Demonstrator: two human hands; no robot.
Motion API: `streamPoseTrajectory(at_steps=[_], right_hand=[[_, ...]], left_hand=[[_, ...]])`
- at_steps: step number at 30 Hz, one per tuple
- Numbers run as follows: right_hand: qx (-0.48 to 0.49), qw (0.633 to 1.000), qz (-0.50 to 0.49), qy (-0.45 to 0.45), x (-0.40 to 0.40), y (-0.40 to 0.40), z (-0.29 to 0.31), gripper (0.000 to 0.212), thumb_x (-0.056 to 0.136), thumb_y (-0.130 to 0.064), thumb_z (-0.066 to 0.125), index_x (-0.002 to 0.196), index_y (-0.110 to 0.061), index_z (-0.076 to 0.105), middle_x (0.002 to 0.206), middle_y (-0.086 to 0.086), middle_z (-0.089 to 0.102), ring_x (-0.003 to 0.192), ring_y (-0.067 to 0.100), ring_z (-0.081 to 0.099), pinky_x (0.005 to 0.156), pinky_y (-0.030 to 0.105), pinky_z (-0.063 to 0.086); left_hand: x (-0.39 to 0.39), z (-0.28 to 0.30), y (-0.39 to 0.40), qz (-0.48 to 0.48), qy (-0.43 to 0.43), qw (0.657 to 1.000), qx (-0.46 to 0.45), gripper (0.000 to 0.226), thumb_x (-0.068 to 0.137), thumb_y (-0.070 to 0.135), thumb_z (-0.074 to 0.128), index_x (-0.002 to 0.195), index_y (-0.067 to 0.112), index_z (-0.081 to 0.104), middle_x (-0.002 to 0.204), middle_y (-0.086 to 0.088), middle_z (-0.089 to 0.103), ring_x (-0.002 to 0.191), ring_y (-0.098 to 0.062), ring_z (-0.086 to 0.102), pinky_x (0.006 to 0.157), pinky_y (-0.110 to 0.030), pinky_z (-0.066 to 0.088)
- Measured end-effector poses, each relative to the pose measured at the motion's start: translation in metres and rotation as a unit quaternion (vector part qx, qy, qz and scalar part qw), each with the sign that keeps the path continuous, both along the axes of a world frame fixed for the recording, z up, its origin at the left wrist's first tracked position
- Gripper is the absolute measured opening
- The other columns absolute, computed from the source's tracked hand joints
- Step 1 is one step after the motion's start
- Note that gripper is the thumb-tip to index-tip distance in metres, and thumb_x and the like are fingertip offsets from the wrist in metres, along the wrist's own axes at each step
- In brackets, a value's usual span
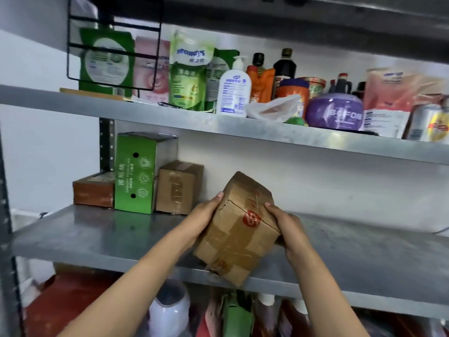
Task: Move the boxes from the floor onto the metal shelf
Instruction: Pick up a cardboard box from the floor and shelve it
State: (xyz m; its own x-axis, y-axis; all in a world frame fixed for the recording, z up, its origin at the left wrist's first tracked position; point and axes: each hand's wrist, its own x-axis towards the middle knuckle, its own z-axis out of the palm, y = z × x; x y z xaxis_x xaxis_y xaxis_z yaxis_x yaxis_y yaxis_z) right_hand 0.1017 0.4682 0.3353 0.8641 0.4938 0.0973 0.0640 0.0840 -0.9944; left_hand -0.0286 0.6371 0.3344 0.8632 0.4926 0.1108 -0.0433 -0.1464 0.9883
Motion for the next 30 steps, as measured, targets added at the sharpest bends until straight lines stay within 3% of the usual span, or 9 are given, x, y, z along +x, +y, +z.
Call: streamPoseTrajectory(at_steps=[4,8,11,16,20,23,25,28,30], right_hand=[[0.0,0.999,0.033,-0.016,0.005,0.037,-0.006,0.056,0.078,-0.057,0.066,0.113,-0.014,0.067,0.094,0.006,0.077,0.088,0.023,0.073,0.077,0.036,0.057],[0.004,0.994,0.102,-0.051,-0.008,0.055,-0.017,0.083,0.059,-0.073,0.077,0.126,-0.027,0.06,0.113,-0.004,0.073,0.105,0.016,0.069,0.096,0.044,0.053],[-0.01,0.988,0.125,-0.09,-0.016,0.061,-0.019,0.079,0.055,-0.054,0.089,0.124,-0.028,0.061,0.112,-0.005,0.072,0.103,0.014,0.069,0.091,0.037,0.056],[-0.016,0.986,0.112,-0.126,-0.013,0.071,-0.017,0.053,0.07,-0.025,0.084,0.119,-0.022,0.064,0.105,-0.007,0.073,0.086,0.002,0.071,0.064,0.013,0.054],[-0.037,0.986,0.079,-0.145,-0.009,0.084,-0.019,0.044,0.071,-0.033,0.083,0.111,-0.031,0.065,0.101,-0.015,0.07,0.082,-0.007,0.065,0.057,0.005,0.048],[-0.04,0.986,0.044,-0.155,-0.002,0.094,-0.02,0.042,0.07,-0.036,0.084,0.109,-0.029,0.068,0.097,-0.016,0.071,0.079,-0.012,0.063,0.056,0.002,0.045],[-0.035,0.986,0.04,-0.156,0.002,0.102,-0.02,0.046,0.068,-0.036,0.086,0.11,-0.024,0.071,0.099,-0.012,0.073,0.08,-0.008,0.066,0.06,0.005,0.048],[-0.031,0.987,0.042,-0.154,0.011,0.115,-0.021,0.049,0.067,-0.036,0.087,0.111,-0.019,0.071,0.099,-0.009,0.073,0.08,-0.005,0.069,0.063,0.01,0.053],[-0.03,0.988,0.049,-0.144,0.018,0.122,-0.022,0.053,0.067,-0.037,0.087,0.114,-0.02,0.07,0.099,-0.011,0.072,0.083,-0.003,0.068,0.065,0.012,0.054]], left_hand=[[-0.004,-0.009,0.021,0.025,0.019,0.999,-0.007,0.048,0.091,0.067,0.029,0.084,0.04,0.068,0.087,0.017,0.066,0.082,0.002,0.059,0.074,-0.021,0.043],[0.001,-0.016,0.035,0.094,0.004,0.996,0.006,0.056,0.092,0.064,0.028,0.111,0.026,0.064,0.108,0.007,0.063,0.104,-0.012,0.056,0.094,-0.027,0.04],[0.005,-0.022,0.055,0.22,-0.004,0.975,0.04,0.066,0.09,0.063,0.036,0.125,0.011,0.057,0.128,-0.013,0.06,0.118,-0.029,0.055,0.1,-0.04,0.043],[0.014,-0.021,0.075,0.245,0.006,0.963,0.11,0.042,0.1,0.042,0.038,0.118,0.009,0.057,0.116,-0.015,0.064,0.11,-0.032,0.058,0.09,-0.035,0.046],[0.02,-0.03,0.08,0.246,-0.038,0.962,0.113,0.046,0.102,0.04,0.034,0.123,0.006,0.057,0.125,-0.017,0.061,0.121,-0.031,0.053,0.096,-0.031,0.039],[0.02,-0.03,0.083,0.206,-0.065,0.972,0.097,0.051,0.099,0.047,0.033,0.113,0.01,0.066,0.113,-0.005,0.066,0.109,-0.018,0.058,0.086,-0.021,0.037],[0.017,-0.028,0.087,0.176,-0.072,0.978,0.084,0.046,0.096,0.049,0.039,0.103,0.014,0.068,0.1,0.006,0.067,0.096,-0.009,0.059,0.079,-0.018,0.038],[0.02,-0.034,0.101,0.105,-0.081,0.986,0.097,0.036,0.09,0.043,0.055,0.109,0.014,0.067,0.1,0.009,0.07,0.1,-0.01,0.065,0.076,-0.009,0.047],[0.022,-0.037,0.107,0.097,-0.07,0.987,0.106,0.04,0.085,0.043,0.064,0.111,0.013,0.067,0.102,0.007,0.071,0.101,-0.011,0.067,0.083,-0.015,0.052]])
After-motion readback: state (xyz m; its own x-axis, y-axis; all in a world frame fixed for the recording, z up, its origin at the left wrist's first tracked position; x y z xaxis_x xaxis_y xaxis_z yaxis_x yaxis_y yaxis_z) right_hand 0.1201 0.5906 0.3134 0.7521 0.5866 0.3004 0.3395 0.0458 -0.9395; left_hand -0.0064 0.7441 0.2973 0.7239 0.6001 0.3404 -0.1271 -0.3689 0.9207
